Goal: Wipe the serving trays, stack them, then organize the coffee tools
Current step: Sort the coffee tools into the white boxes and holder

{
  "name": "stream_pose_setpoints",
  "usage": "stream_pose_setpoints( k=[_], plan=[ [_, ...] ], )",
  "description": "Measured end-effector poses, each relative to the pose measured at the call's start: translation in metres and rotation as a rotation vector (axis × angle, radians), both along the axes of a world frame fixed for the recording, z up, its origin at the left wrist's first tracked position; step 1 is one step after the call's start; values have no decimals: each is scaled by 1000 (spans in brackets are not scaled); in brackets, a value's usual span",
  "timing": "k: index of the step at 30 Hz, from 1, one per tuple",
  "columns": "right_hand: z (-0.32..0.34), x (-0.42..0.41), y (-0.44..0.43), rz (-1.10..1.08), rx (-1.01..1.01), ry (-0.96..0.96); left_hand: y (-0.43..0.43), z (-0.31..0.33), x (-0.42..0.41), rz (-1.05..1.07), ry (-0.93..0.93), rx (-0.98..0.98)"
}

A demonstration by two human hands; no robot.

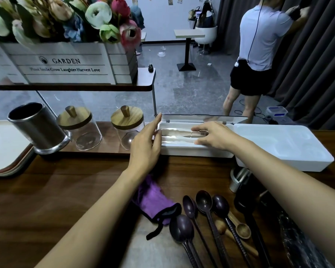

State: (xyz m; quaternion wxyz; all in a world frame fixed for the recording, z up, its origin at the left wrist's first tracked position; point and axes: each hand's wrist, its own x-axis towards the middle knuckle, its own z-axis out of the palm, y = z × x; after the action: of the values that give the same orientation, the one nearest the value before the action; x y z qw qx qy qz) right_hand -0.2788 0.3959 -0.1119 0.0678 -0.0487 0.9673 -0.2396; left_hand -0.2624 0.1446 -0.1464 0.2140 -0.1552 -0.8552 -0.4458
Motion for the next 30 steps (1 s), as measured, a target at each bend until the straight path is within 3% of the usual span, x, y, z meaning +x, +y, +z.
stream_pose_setpoints(
  k=[17, 20, 23, 26, 27, 30],
  plan=[
    [23, 40, 2, 55, 145, 172, -5, 3, 10, -37, -33, 4],
    [43, 69, 7, 67, 56, 198, -7, -1, 15, -42, -28, 26],
    [53, 89, 15, 10, -162, 430, -10, -7, 21, -36, -19, 40],
    [45, 87, 24, -57, -55, 660, -10, -16, 29, 17, 15, 42],
    [41, 83, 27, -66, 9, 614, -10, -17, 31, 69, 40, 18],
    [28, 79, 26, -69, 118, 232, -3, -14, 33, 165, 122, -85]
  ],
)
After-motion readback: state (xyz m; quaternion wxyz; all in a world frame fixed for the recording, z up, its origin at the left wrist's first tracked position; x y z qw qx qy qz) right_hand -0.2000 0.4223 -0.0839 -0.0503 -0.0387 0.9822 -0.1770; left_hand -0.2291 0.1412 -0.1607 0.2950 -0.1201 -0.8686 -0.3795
